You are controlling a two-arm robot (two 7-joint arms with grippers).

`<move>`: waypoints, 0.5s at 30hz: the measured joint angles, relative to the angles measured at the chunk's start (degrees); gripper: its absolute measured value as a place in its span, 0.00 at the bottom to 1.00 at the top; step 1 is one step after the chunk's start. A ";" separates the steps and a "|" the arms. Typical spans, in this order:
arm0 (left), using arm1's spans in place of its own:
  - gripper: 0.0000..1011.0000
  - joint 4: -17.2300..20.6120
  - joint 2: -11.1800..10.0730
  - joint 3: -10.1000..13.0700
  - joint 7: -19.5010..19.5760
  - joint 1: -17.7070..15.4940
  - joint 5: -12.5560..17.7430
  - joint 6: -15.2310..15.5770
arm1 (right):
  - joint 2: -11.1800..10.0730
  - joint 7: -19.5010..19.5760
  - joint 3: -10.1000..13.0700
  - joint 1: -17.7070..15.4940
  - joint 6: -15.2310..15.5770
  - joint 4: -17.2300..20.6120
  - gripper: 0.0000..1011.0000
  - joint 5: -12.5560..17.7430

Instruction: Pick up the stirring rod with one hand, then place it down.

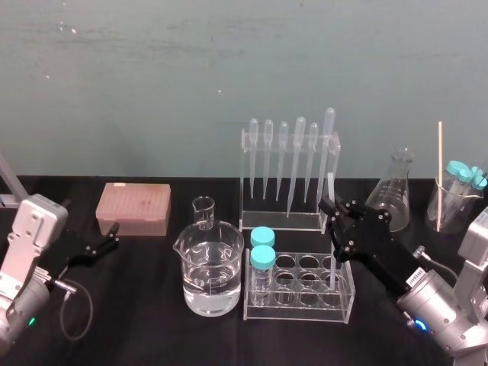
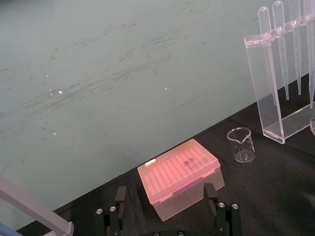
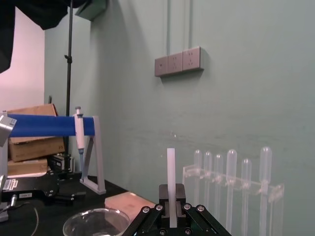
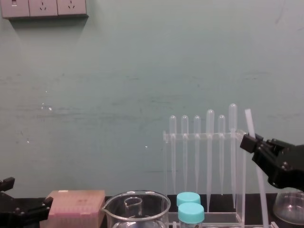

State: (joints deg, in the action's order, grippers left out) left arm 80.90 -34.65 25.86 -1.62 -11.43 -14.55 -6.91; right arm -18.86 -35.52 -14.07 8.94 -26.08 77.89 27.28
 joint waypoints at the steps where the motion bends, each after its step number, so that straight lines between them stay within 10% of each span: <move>1: 0.99 0.00 0.00 0.00 0.00 0.00 0.00 0.00 | -0.01 -0.01 -0.05 0.05 0.16 -0.14 0.07 0.08; 15: 0.99 0.00 0.00 0.00 0.00 0.00 0.00 0.00 | -0.14 0.47 -1.05 1.19 2.51 -2.92 0.07 -0.13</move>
State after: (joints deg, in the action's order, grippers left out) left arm 80.90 -34.65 25.86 -1.62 -11.43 -14.55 -6.91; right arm -19.00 -35.04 -15.13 10.14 -23.57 74.97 27.15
